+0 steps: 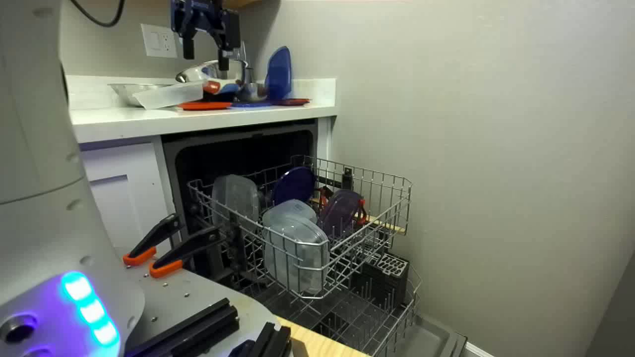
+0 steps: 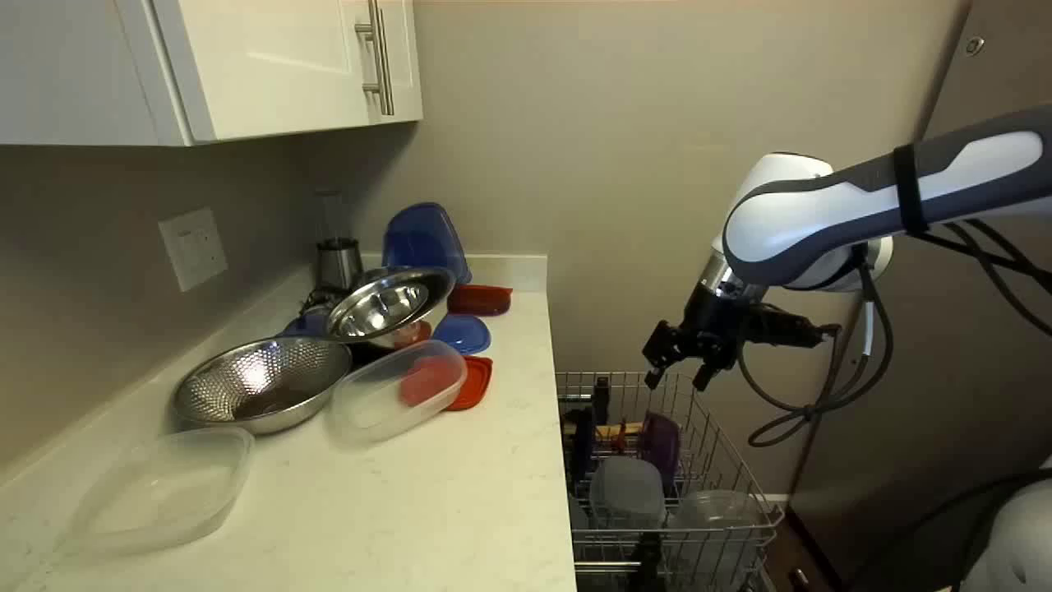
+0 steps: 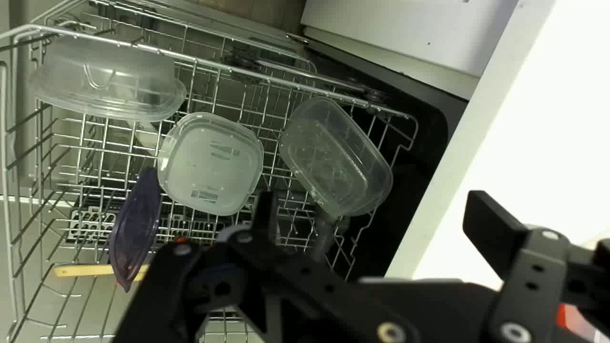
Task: Push the rack in the dishwasher backwards.
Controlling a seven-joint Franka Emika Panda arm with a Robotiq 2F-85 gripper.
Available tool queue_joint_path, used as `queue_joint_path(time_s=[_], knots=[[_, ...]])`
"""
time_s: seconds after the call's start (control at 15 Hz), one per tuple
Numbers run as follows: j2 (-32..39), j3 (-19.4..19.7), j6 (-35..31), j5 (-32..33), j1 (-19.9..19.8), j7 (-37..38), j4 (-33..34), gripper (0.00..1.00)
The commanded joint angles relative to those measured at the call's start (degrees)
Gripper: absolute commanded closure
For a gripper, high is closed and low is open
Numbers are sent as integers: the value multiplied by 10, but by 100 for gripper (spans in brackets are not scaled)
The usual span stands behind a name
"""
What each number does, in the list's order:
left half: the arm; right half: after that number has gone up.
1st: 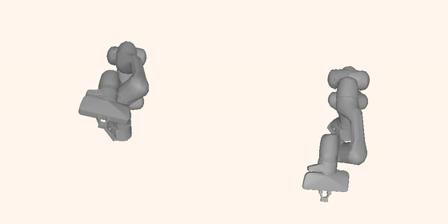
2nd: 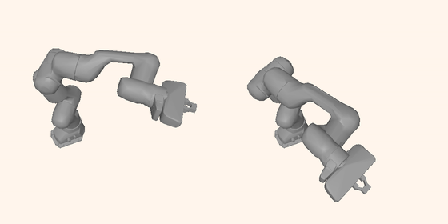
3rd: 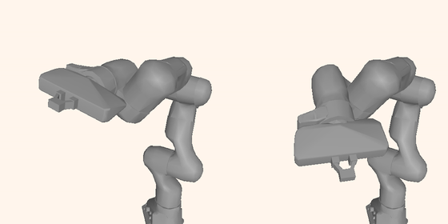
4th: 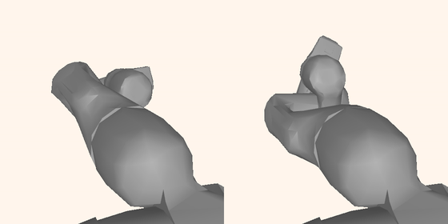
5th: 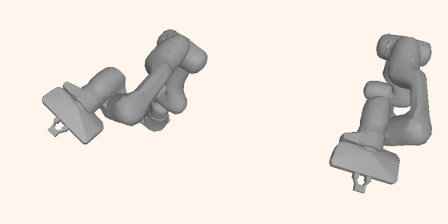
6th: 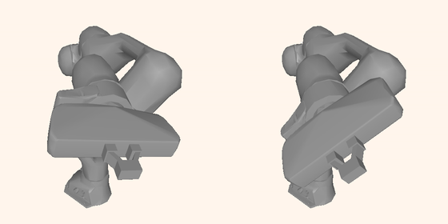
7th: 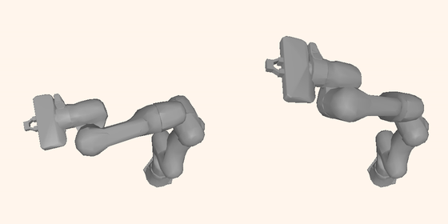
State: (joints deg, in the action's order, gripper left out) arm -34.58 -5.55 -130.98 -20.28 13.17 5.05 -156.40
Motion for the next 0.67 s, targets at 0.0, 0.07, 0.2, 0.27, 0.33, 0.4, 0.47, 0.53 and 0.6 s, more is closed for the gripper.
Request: queue_joint_path(time_s=[0.0, 0.07, 0.2, 0.27, 0.33, 0.4, 0.47, 0.53, 0.6], knots=[[-1, -2, 3, -1, -3, -1, 1, 0], [-1, -2, 3, -1, -3, -1, 1, 0], [-1, -2, 3, -1, -3, -1, 1, 0], [-1, -2, 3, -1, -3, -1, 1, 0], [-1, -2, 3, -1, -3, -1, 1, 0], [-1, -2, 3, -1, -3, -1, 1, 0], [0, 1, 0, -5, -2, -4, 0, 0], [0, 3, 0, -6, -4, -2, -1, 0], [-1, 9, 0, -8, -7, -5, -3, 0]])
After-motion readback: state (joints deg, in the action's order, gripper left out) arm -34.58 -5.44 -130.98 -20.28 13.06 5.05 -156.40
